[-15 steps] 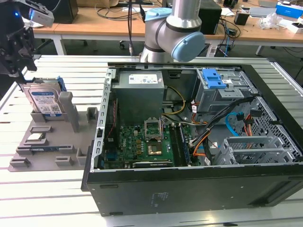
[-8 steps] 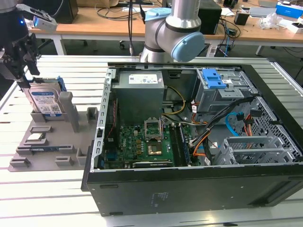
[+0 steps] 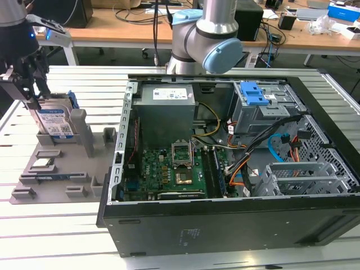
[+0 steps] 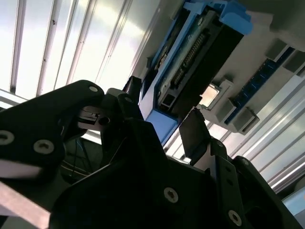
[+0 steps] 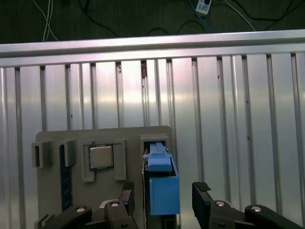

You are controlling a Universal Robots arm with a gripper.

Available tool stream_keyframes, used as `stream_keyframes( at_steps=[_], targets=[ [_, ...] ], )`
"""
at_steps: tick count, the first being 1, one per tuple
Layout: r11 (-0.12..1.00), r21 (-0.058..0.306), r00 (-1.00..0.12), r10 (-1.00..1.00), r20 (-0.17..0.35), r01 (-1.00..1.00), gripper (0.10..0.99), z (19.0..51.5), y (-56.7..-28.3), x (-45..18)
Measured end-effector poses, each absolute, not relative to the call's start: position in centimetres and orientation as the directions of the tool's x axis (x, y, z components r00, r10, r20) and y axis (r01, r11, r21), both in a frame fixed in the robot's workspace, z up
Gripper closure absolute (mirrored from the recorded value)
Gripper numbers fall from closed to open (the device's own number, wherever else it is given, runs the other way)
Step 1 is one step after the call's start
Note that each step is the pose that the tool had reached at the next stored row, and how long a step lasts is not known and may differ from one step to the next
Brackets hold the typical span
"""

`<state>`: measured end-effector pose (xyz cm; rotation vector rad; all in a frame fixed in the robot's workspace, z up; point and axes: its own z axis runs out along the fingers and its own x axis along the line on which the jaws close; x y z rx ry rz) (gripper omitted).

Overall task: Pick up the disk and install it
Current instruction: 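Pick up the disk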

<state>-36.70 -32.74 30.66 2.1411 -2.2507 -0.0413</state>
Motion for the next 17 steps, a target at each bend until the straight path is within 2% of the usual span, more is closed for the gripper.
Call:
stream_keyframes(
  at_steps=[11,14,17],
  targets=[
    [0.037,0.043,-0.036,-0.999,0.012,-0.998,0.486,29.0,-32.7,-36.3],
    [0.037,0.020,-0.037,-0.999,0.011,-0.999,0.486,29.0,-32.7,-36.3],
    [0.037,0.019,-0.036,-0.999,0.011,-0.999,0.486,29.0,-32.7,-36.3]
  ],
)
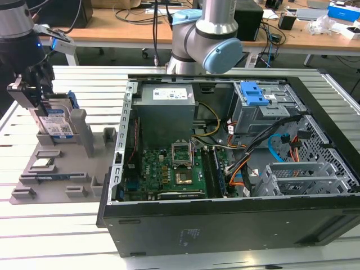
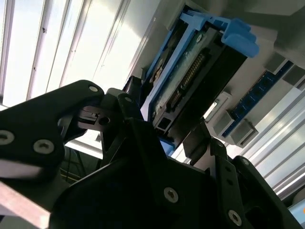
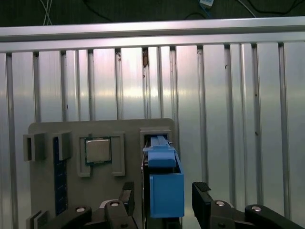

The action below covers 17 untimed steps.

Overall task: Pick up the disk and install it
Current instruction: 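Pick up the disk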

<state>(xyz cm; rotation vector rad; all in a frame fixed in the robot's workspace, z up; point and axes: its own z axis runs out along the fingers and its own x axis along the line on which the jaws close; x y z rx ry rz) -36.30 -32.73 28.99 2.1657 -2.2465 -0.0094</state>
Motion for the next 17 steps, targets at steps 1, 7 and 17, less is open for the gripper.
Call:
stream_keyframes(
  at_steps=[1,7,17],
  targets=[
    [0.037,0.019,-0.037,-0.999,0.011,-0.999,0.486,29.00,-32.73,-36.39],
    [0.037,0.019,-0.037,-0.999,0.011,-0.999,0.486,28.99,-32.73,-36.48],
    [0.037,0.019,-0.037,-0.999,0.011,-0.999,0.722,28.99,-32.73,-36.52]
  ],
)
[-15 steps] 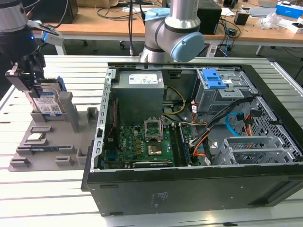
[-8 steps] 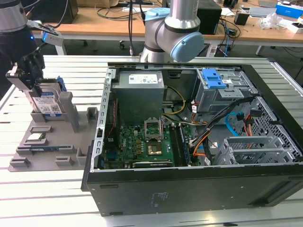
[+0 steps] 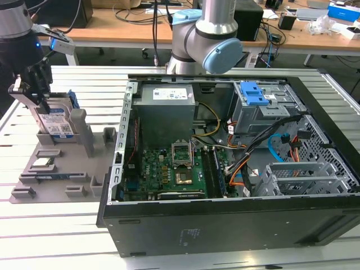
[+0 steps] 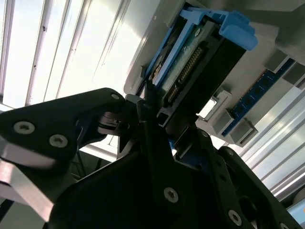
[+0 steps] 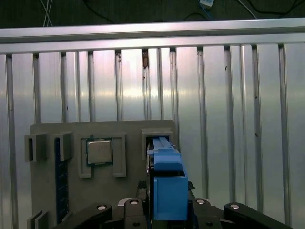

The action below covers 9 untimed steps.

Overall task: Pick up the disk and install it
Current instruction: 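Pick up the disk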

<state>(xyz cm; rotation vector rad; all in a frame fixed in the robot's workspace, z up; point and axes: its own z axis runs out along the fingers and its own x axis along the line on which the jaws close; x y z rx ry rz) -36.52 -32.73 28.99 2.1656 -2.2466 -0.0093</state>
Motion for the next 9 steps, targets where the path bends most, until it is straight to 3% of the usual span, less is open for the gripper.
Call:
stream_keyframes(
  at_steps=[9],
  targets=[
    [0.037,0.019,-0.037,-0.999,0.011,-0.999,0.722,28.99,-32.73,-36.57]
  ],
)
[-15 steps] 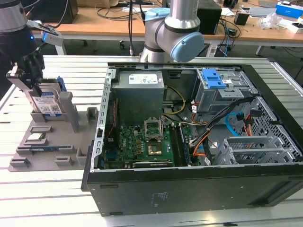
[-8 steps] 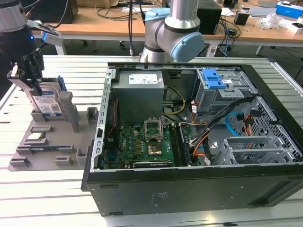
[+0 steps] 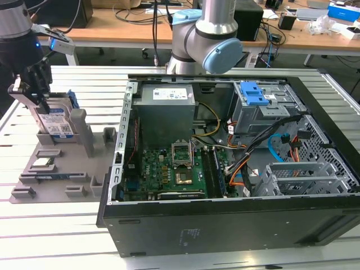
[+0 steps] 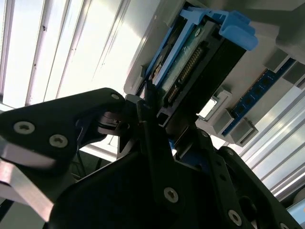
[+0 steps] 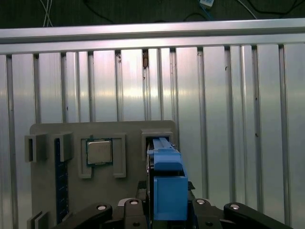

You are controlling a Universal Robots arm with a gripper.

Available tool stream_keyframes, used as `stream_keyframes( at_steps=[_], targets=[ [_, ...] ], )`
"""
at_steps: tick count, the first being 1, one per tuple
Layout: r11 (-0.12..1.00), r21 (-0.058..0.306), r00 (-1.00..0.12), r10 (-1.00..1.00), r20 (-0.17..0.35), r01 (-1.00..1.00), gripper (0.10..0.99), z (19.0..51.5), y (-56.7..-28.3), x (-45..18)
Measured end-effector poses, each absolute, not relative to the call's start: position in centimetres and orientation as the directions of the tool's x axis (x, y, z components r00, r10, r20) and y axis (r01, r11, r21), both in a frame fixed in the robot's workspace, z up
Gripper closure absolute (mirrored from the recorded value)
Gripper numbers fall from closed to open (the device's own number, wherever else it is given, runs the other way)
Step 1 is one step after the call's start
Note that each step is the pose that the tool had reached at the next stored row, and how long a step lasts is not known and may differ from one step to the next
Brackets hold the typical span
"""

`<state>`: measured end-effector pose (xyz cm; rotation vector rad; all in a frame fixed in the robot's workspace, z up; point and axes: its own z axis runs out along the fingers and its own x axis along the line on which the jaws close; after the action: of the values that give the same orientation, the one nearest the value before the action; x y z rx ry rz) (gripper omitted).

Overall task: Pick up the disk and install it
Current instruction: 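Pick up the disk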

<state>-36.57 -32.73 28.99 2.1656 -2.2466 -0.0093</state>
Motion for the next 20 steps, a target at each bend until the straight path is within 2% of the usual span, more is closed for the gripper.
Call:
stream_keyframes(
  at_steps=[12,20],
  targets=[
    [0.037,0.019,-0.037,-0.999,0.011,-0.999,0.722,29.9,-32.7,-36.6],
    [0.037,0.019,-0.037,-0.999,0.011,-0.999,0.722,31.7,-32.6,-36.6]
  ],
)
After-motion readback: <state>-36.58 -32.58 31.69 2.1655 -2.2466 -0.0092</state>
